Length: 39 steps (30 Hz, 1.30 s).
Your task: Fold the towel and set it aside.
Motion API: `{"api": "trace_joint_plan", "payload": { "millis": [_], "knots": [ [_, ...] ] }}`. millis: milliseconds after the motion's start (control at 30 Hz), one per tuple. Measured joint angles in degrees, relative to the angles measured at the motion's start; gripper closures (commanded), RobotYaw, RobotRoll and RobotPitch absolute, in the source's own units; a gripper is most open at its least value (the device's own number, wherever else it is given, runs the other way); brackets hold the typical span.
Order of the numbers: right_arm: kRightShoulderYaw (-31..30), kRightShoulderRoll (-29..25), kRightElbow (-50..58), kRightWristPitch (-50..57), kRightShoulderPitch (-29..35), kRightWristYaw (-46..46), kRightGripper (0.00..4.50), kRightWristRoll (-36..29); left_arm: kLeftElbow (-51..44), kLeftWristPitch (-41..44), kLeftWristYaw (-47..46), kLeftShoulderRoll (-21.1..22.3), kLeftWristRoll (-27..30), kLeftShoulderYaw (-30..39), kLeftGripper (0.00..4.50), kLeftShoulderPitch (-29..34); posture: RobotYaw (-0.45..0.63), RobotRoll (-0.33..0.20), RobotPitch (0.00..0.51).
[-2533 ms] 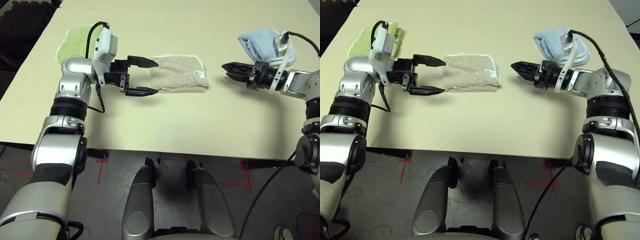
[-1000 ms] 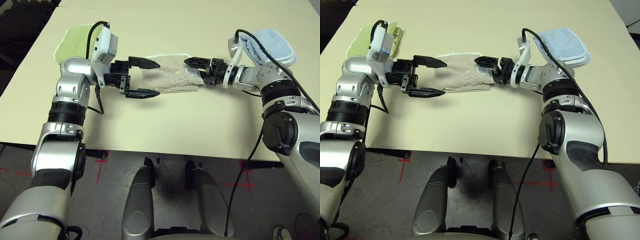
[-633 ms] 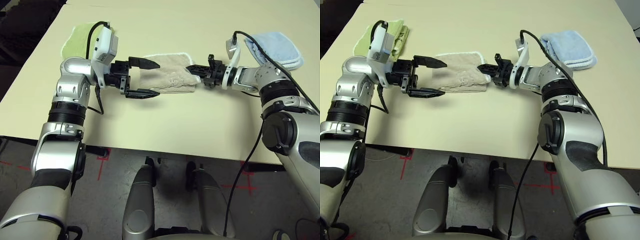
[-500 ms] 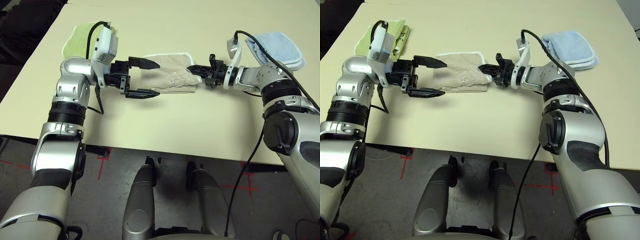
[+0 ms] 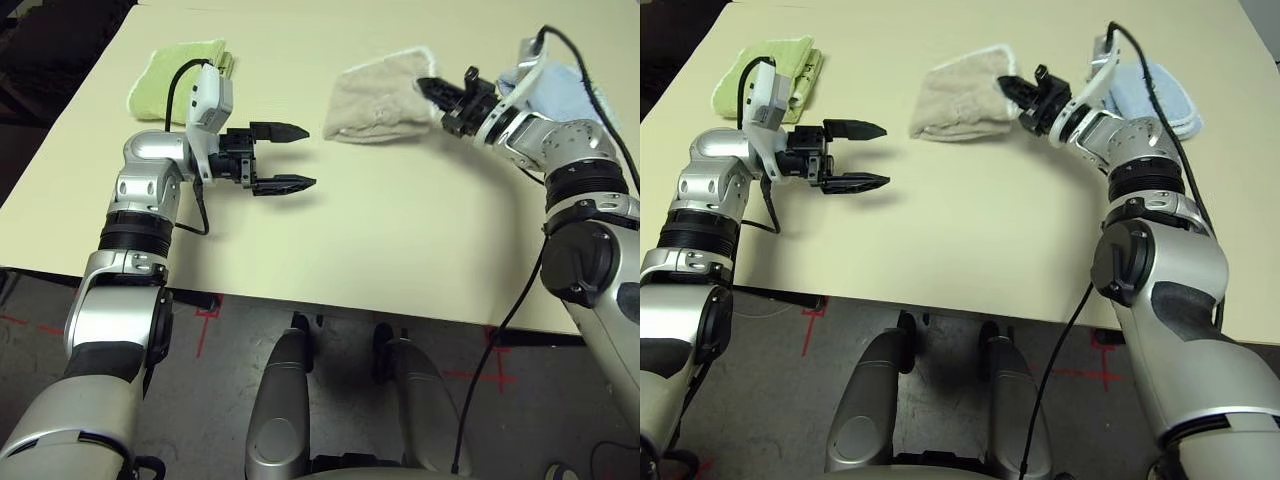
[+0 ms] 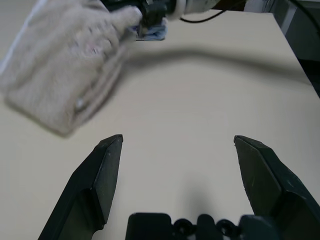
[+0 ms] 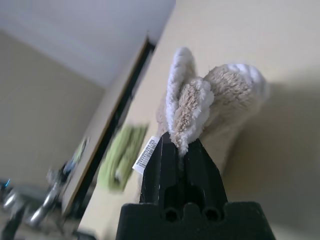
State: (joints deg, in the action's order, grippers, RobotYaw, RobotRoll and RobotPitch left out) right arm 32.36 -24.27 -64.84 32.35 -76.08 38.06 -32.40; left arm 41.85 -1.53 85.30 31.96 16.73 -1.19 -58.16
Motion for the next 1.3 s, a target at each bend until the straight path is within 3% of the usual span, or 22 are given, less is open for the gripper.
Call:
{"api": "trace_joint_plan", "payload": {
  "millis": [533, 1300],
  "knots": [
    [7.9, -7.11, -7.19, -27.09, -3.52, -10.5, 4.48, -1.71, 2.55, -1.29, -0.01, -0.49, -1.04, 0.12, 0.0, -1.46, 0.07, 0.0, 0.321],
    [8.99, -9.32, -8.25, -30.72, 0.34, -14.32, 4.48, -1.56, 4.12, -1.62, 0.06, -0.53, -1.3, 0.11, 0.0, -1.96, 0.06, 0.0, 0.327]
  ]
}}
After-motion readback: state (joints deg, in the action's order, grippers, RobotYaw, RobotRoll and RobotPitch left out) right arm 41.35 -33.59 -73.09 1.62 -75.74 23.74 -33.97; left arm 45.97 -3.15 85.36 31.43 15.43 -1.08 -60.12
